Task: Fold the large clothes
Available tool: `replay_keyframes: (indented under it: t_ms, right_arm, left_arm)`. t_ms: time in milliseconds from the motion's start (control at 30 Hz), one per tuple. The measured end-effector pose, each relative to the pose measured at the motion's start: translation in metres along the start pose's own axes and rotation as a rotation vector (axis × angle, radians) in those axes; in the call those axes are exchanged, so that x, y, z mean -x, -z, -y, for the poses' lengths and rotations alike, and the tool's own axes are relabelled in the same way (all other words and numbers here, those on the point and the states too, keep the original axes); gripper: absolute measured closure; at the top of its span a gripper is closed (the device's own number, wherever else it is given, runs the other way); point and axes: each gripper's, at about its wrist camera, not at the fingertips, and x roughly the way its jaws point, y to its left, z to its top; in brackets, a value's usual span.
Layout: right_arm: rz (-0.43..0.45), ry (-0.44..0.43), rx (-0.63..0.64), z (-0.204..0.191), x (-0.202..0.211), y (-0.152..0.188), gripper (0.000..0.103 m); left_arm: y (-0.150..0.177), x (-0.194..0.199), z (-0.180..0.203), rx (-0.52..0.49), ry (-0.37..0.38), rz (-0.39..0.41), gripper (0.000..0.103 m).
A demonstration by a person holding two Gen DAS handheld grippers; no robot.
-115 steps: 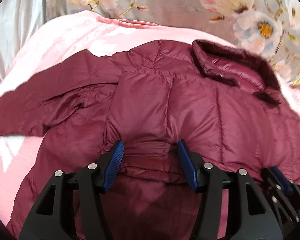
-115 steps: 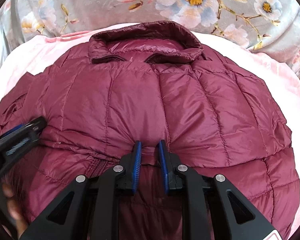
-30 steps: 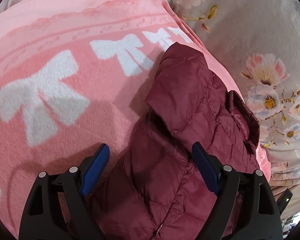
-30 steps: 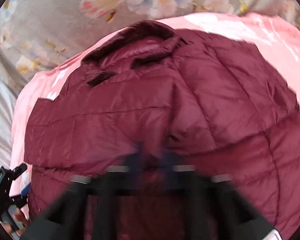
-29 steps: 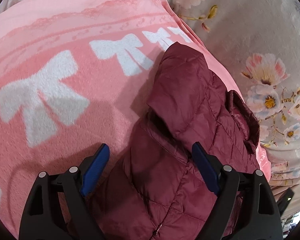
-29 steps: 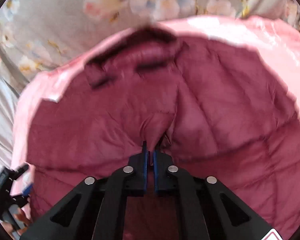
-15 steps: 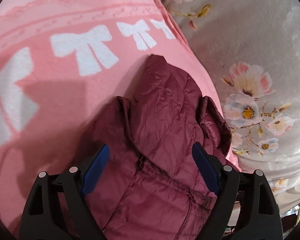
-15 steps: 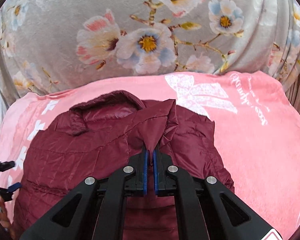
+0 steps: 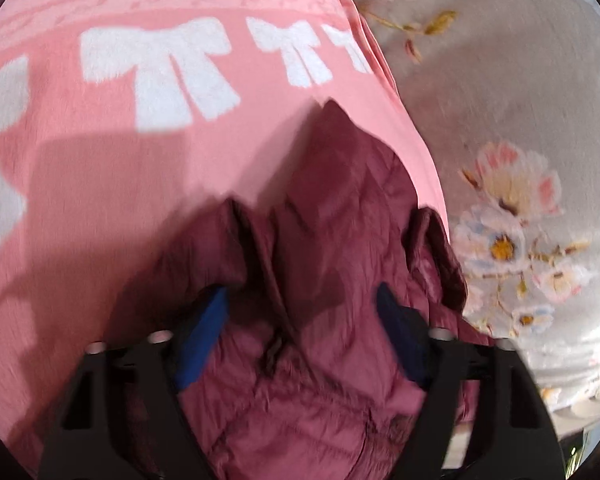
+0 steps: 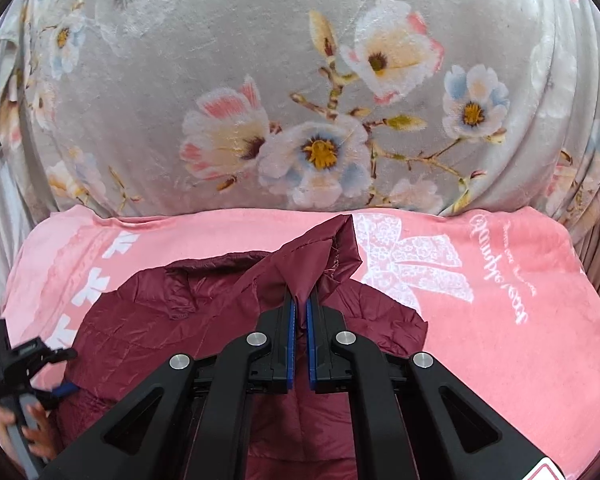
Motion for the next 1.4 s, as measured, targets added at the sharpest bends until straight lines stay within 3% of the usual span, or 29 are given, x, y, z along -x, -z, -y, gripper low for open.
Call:
replay_keyframes:
  t_ms: [33, 100, 233, 367, 500, 833, 1000, 1067, 1133, 1200, 1300, 1400]
  right_arm:
    - [-0.003, 0.006, -0.001, 0.002, -0.001, 0.002, 0.100]
    - [-0.027, 0.023, -0.020, 0.012, -0.007, 0.012, 0.100]
    - [-0.112, 0.036, -0.079, 0.030, -0.031, 0.047, 0.099]
    - [-0.227, 0.023, -0.119, 0.037, -0.056, 0.099, 0.100]
    - [-0.291, 0.027, -0.133, 0.039, -0.071, 0.134, 0.099]
    - [-0.321, 0.091, -0.034, 0.019, -0.083, 0.149, 0.098]
    - [-0.286, 0.073, -0.127, 0.036, -0.057, 0.145, 0.093]
    - [-0.228, 0.092, -0.149, 0.038, -0.033, 0.142, 0.089]
    - [-0.161, 0.103, -0.149, 0.035, -0.013, 0.136, 0.086]
    - [-0.134, 0.052, -0.144, 0.024, -0.005, 0.127, 0.085]
    - [-0.157, -0.050, -0.116, -0.003, -0.018, 0.114, 0.086]
    - [-0.201, -0.105, -0.047, -0.033, -0.040, 0.112, 0.086]
  left_arm:
    - [-0.004, 0.001, 0.001, -0.011, -0.007, 0.007, 0.051]
    - [-0.010, 0.003, 0.008, -0.056, -0.043, 0.034, 0.077]
    - [-0.015, 0.012, 0.016, -0.146, -0.142, 0.110, 0.103]
    - [-0.011, 0.020, 0.009, -0.199, -0.232, 0.181, 0.103]
    - [-0.006, 0.018, -0.008, -0.181, -0.272, 0.190, 0.103]
    - [0.013, -0.002, 0.001, -0.333, -0.439, 0.242, 0.103]
    - [0.023, 0.006, 0.020, -0.449, -0.517, 0.253, 0.101]
    - [0.036, 0.028, 0.037, -0.509, -0.507, 0.305, 0.101]
    - [0.047, 0.048, 0.061, -0.564, -0.471, 0.354, 0.092]
    - [0.056, 0.057, 0.086, -0.606, -0.415, 0.364, 0.079]
    - [0.074, 0.043, 0.124, -0.663, -0.334, 0.310, 0.071]
    - [0.092, 0.005, 0.143, -0.709, -0.328, 0.206, 0.071]
